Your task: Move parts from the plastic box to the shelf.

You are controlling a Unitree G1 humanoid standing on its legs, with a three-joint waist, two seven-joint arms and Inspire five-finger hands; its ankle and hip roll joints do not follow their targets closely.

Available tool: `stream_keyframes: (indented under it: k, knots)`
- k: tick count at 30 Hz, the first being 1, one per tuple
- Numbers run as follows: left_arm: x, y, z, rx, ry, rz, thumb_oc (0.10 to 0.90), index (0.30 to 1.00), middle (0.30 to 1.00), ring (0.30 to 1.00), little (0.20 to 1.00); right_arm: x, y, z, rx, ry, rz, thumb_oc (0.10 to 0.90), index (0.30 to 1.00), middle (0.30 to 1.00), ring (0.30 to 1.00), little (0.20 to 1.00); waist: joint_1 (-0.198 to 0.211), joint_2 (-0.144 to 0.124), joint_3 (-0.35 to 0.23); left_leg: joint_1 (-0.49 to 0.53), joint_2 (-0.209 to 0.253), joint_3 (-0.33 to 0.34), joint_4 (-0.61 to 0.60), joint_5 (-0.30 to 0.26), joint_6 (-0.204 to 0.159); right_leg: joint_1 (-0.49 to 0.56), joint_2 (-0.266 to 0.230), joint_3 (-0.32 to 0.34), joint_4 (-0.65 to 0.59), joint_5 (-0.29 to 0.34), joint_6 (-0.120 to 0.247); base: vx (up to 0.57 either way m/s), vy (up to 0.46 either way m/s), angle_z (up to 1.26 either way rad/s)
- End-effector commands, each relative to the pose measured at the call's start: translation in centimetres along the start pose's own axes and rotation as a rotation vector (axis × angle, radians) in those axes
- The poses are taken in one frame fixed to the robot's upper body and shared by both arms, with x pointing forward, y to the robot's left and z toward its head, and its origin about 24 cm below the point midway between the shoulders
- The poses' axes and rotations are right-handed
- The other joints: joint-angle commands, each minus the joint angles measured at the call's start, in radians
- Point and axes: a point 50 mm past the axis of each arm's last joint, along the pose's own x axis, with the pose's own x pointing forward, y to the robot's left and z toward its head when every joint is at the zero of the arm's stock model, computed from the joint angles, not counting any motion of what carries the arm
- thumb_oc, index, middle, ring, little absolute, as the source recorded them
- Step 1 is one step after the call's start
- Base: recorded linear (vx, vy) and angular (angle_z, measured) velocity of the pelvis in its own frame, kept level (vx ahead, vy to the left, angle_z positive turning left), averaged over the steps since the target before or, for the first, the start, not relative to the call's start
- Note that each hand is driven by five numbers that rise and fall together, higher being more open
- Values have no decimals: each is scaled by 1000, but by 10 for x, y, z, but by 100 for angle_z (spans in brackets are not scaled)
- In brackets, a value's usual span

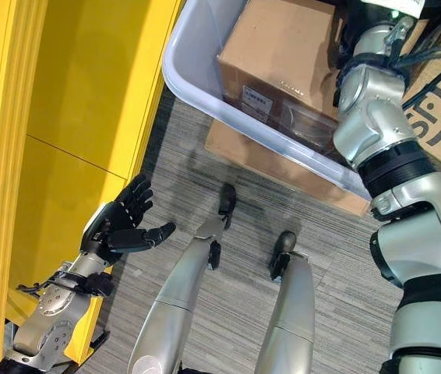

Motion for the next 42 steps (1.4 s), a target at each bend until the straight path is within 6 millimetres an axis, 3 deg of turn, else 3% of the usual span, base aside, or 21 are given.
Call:
stream_keyframes:
  k: [1, 7, 16, 18, 20, 23, 25, 27, 28, 29, 31, 33, 36, 42]
  knots:
    - [-2, -1, 27, -1, -169, -31, 900, 1000, 1000, 1000, 1000, 7, -11, -25, -74, 53, 52, 900, 1000, 1000, 1000, 1000, 37, 91, -4, 2, -70, 14, 138, -227, 38, -15, 71, -21, 100, -41, -44, 24, -21, 4]
    - [-5, 4, 27, 27, -166, -26, 900, 1000, 1000, 1000, 1000, 11, -14, -34, -88, 68, 124, 900, 1000, 1000, 1000, 1000, 40, 84, -4, -35, -71, 12, 169, -232, 40, -45, 75, -21, 130, -50, -49, 7, -16, 2]
    - [-7, 10, 26, 29, -151, -6, 900, 1000, 1000, 1000, 1000, 16, -29, -38, -60, 81, 100, 900, 1000, 1000, 1000, 1000, 40, 77, -4, -72, -65, 20, 225, -253, 38, -64, 68, -23, 160, -60, -52, 11, 14, 1]
    - [-10, 11, 23, 14, -142, -15, 900, 1000, 1000, 1000, 1000, 14, -26, -49, -78, 103, 121, 900, 1000, 1000, 1000, 1000, 36, 67, -4, -57, -70, 23, 250, -274, 37, -32, 81, -32, 158, -63, -58, 96, 122, -1]
    - [-11, 13, 26, 10, -144, -16, 900, 1000, 1000, 1000, 1000, 14, -25, -52, -77, 110, 131, 900, 1000, 1000, 1000, 1000, 49, 59, -4, -31, -69, 26, 238, -276, 39, 12, 59, -52, 148, -52, -47, 56, 84, -7]
    - [-14, 16, 29, 36, -144, -10, 900, 1000, 1000, 1000, 1000, 14, -23, -57, -50, 125, 157, 900, 1000, 1000, 1000, 1000, 60, 49, -4, -25, -59, 32, 273, -297, 61, 9, 47, -62, 221, -62, -37, 53, -26, -8]
    - [-13, 16, 30, 42, -162, 7, 900, 1000, 1000, 1000, 1000, 15, -25, -56, -31, 122, 145, 900, 1000, 1000, 1000, 1000, 52, 45, -4, -33, -65, 27, 285, -310, 68, -8, 51, -55, 162, -33, -29, 16, -148, -2]
    - [-13, 18, 32, 67, -169, 31, 900, 1000, 1000, 1000, 1000, 16, -25, -52, -17, 103, 140, 900, 1000, 1000, 1000, 1000, 27, 40, -4, -41, -71, 17, 292, -326, 67, -36, 47, -37, -40, 81, 8, -18, -258, 5]
    - [-11, 19, 34, 73, -175, 42, 900, 1000, 1000, 1000, 1000, 17, -21, -47, -13, 99, 133, 900, 1000, 1000, 1000, 1000, 12, 42, -4, -55, -61, 13, 317, -345, 73, -83, 46, -18, -98, 163, 37, -6, -228, 2]
    - [-9, 19, 37, 81, -178, 49, 900, 1000, 1000, 1000, 1000, 16, -17, -44, 2, 101, 125, 900, 1000, 1000, 1000, 1000, 3, 47, -4, -67, -53, 8, 340, -363, 79, -129, 61, -1, -91, 182, 45, 15, -211, -6]
    - [-7, 19, 38, 88, -192, 70, 900, 1000, 1000, 1000, 1000, 17, -17, -39, 27, 106, 109, 900, 1000, 1000, 1000, 1000, -17, 38, -4, -86, -56, -13, 343, -373, 77, -124, 101, 13, -118, 158, 21, -28, -181, -8]
    - [-3, 18, 38, 66, -211, 84, 900, 1000, 1000, 1000, 1000, 17, -17, -37, 54, 110, 78, 900, 1000, 1000, 1000, 1000, -23, 30, -4, -89, -55, -27, 325, -359, 64, -114, 117, 20, -143, 156, 20, -92, -123, 34]
    - [4, 12, 37, 67, -227, 75, 900, 1000, 1000, 1000, 1000, 16, -19, -32, 48, 94, 65, 900, 1000, 1000, 1000, 1000, -39, 21, -4, -79, -44, -34, 249, -317, 41, -93, 126, 24, -239, 175, 16, -121, -102, 44]
    - [12, 5, 43, 53, -253, 68, 900, 1000, 1000, 1000, 1000, 15, -23, -27, 34, 101, 39, 900, 1000, 1000, 1000, 1000, -41, 25, -4, -52, -32, -35, 162, -276, 22, -76, 113, 22, -290, 174, 15, -58, -12, 0]
